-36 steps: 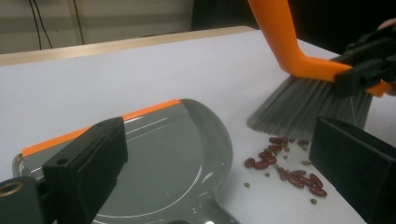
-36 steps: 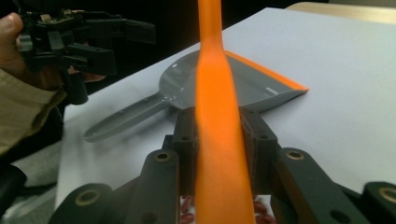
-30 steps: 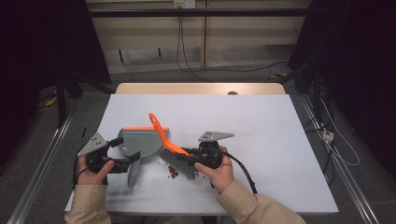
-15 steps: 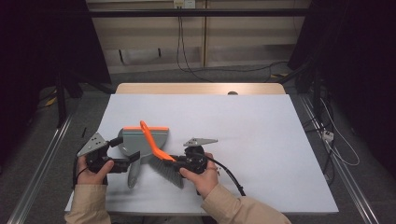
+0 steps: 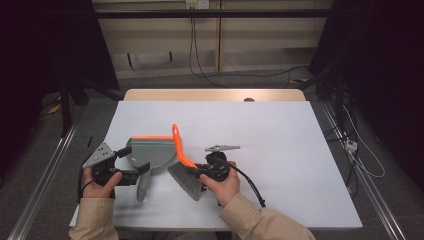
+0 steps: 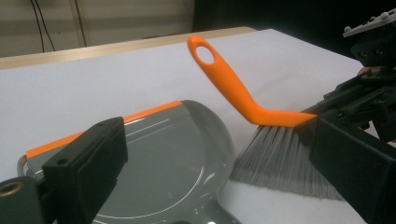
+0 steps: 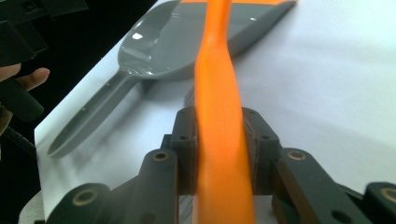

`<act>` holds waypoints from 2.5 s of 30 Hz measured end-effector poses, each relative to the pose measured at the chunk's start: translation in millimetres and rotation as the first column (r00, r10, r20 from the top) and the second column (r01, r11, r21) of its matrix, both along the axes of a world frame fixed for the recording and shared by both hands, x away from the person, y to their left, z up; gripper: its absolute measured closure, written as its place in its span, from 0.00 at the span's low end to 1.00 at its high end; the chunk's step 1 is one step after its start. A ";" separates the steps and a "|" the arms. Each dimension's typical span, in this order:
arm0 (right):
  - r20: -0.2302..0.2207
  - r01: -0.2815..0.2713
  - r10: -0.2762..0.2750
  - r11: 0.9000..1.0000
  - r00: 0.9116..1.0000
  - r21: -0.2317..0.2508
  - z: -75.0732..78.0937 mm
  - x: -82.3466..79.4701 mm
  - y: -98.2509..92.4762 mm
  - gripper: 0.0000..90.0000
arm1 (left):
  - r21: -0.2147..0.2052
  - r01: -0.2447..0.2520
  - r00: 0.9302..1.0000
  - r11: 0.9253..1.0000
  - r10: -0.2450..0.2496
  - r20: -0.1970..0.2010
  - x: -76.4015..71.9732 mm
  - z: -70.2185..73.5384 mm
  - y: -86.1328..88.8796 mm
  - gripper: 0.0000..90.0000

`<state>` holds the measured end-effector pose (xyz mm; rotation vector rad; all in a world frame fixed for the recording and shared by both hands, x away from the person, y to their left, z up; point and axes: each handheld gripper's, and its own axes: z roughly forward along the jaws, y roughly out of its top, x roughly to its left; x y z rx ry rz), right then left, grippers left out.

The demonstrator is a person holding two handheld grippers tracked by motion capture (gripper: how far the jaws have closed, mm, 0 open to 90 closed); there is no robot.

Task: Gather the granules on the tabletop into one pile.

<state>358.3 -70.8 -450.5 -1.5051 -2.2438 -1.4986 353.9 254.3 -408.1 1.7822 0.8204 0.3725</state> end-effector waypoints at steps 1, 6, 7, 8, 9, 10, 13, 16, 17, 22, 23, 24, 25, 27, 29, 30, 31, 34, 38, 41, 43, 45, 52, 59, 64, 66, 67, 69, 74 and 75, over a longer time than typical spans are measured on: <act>-0.008 0.010 -0.010 1.000 1.000 -0.002 -0.3 -0.4 -2.7 0.78 | 0.001 0.001 1.000 1.000 -0.001 0.000 -0.1 -0.1 -0.4 0.05; -0.018 0.032 -0.032 0.999 0.999 -0.001 -2.0 -2.5 -13.3 0.78 | 0.006 0.004 1.000 1.000 -0.004 0.001 -0.3 0.3 -1.4 0.05; -0.021 0.039 -0.039 0.999 0.999 -0.001 -2.1 -2.7 -15.3 0.78 | 0.007 0.004 1.000 1.000 -0.004 0.001 -0.4 0.3 -1.7 0.05; -0.026 0.044 -0.044 0.999 0.999 0.000 -2.2 -2.6 -17.7 0.78 | 0.008 0.006 1.000 1.000 -0.006 0.002 -0.3 0.1 -1.9 0.05; -0.025 0.050 -0.050 0.999 0.998 -0.001 -2.3 -2.8 -20.1 0.78 | 0.008 0.007 1.000 1.000 -0.007 0.002 -0.4 0.1 -2.1 0.05; -0.019 0.053 -0.053 0.999 0.998 -0.003 -2.3 -3.2 -22.5 0.78 | 0.008 0.006 1.000 1.000 -0.006 0.002 -0.4 0.0 -2.4 0.05; -0.019 0.066 -0.066 0.998 0.998 -0.002 -2.5 -4.4 -29.2 0.77 | 0.007 0.006 1.000 1.000 -0.006 0.001 -0.4 -0.1 -3.0 0.05; -0.023 0.077 -0.077 0.997 0.997 -0.004 -2.7 -5.9 -36.0 0.77 | 0.007 0.008 1.000 1.000 -0.008 0.003 -0.6 0.1 -3.8 0.05; -0.024 0.083 -0.083 0.997 0.996 -0.004 -2.9 -6.3 -38.4 0.77 | 0.009 0.009 1.000 1.000 -0.009 0.004 -0.6 0.1 -4.0 0.05; -0.017 0.100 -0.100 0.995 0.995 -0.009 -2.5 -8.2 -49.4 0.77 | 0.014 0.012 1.000 1.000 -0.012 0.003 -0.7 0.1 -4.9 0.05; -0.014 0.101 -0.101 0.995 0.995 -0.010 -2.6 -8.6 -51.4 0.77 | 0.013 0.013 1.000 1.000 -0.013 0.004 -0.6 0.0 -5.1 0.05; -0.019 0.106 -0.106 0.994 0.994 -0.011 -2.5 -9.1 -53.1 0.77 | 0.014 0.014 1.000 1.000 -0.014 0.004 -0.6 0.0 -5.2 0.05; -0.014 0.106 -0.107 0.994 0.994 -0.011 -2.6 -9.2 -55.0 0.77 | 0.014 0.014 1.000 1.000 -0.014 0.003 -0.6 0.0 -5.4 0.05; -0.015 0.110 -0.110 0.994 0.994 -0.011 -2.4 -9.8 -58.0 0.77 | 0.017 0.014 1.000 1.000 -0.014 0.002 -0.5 -0.2 -5.7 0.05; -0.009 0.111 -0.111 0.994 0.994 -0.018 -2.1 -10.3 -60.6 0.77 | 0.014 0.014 1.000 1.000 -0.014 0.001 -0.6 -0.2 -6.1 0.05; -0.009 0.112 -0.113 0.993 0.994 -0.018 -2.0 -10.5 -61.5 0.77 | 0.015 0.014 1.000 1.000 -0.014 0.002 -0.6 -0.2 -6.0 0.05; -0.009 0.111 -0.112 0.994 0.994 -0.019 -1.9 -10.7 -62.3 0.77 | 0.015 0.014 1.000 1.000 -0.014 0.002 -0.6 -0.1 -6.0 0.05; -0.009 0.114 -0.115 0.993 0.993 -0.021 -1.9 -11.3 -64.8 0.77 | 0.016 0.014 1.000 1.000 -0.014 0.002 -0.6 -0.2 -5.9 0.05; -0.004 0.119 -0.119 0.993 0.993 -0.024 -2.0 -11.7 -68.3 0.77 | 0.017 0.016 1.000 1.000 -0.016 0.001 -0.3 -0.6 -6.2 0.05; 0.002 0.119 -0.119 0.993 0.993 -0.026 -1.9 -12.7 -69.9 0.77 | 0.018 0.019 1.000 1.000 -0.019 0.001 -0.1 -0.6 -6.4 0.05; -0.003 0.120 -0.120 0.993 0.993 -0.020 -1.8 -12.7 -70.5 0.77 | 0.019 0.019 1.000 1.000 -0.019 0.001 0.1 -0.7 -6.6 0.05; -0.002 0.120 -0.120 0.993 0.993 -0.010 -1.9 -12.3 -70.4 0.77 | 0.019 0.020 1.000 1.000 -0.020 0.000 0.0 -0.8 -7.0 0.05; -0.015 0.120 -0.119 0.991 0.993 0.060 0.0 -8.3 -67.5 0.78 | 0.018 0.021 1.000 1.000 -0.021 0.000 0.5 -0.9 -7.3 0.05; 0.015 0.103 -0.105 0.990 0.994 0.100 13.4 -5.2 -58.8 0.78 | 0.012 0.015 1.000 1.000 -0.015 0.001 0.6 -0.1 -6.3 0.05; 0.013 0.078 -0.079 0.991 0.997 0.106 17.6 1.3 -36.1 0.78 | 0.013 0.017 1.000 1.000 -0.017 0.001 0.9 0.0 -6.6 0.05; -0.007 0.073 -0.072 0.993 0.997 0.095 15.2 5.8 -26.6 0.78 | 0.013 0.016 1.000 1.000 -0.016 0.002 0.9 0.1 -6.1 0.05; -0.018 0.074 -0.073 0.993 0.997 0.092 13.1 8.3 -22.4 0.78 | 0.011 0.014 1.000 1.000 -0.014 0.003 0.9 0.2 -5.7 0.05; -0.032 0.084 -0.083 0.995 0.996 0.053 7.2 13.7 -15.8 0.78 | 0.008 0.012 1.000 1.000 -0.012 0.004 0.9 0.6 -4.8 0.05; -0.061 0.112 -0.111 0.994 0.992 0.011 0.4 21.3 -19.7 0.78 | 0.009 0.014 1.000 1.000 -0.014 0.004 1.1 0.6 -4.3 0.05; -0.057 0.113 -0.112 0.994 0.992 0.006 0.2 20.3 -21.2 0.78 | 0.009 0.013 1.000 1.000 -0.013 0.004 1.2 0.5 -4.3 0.05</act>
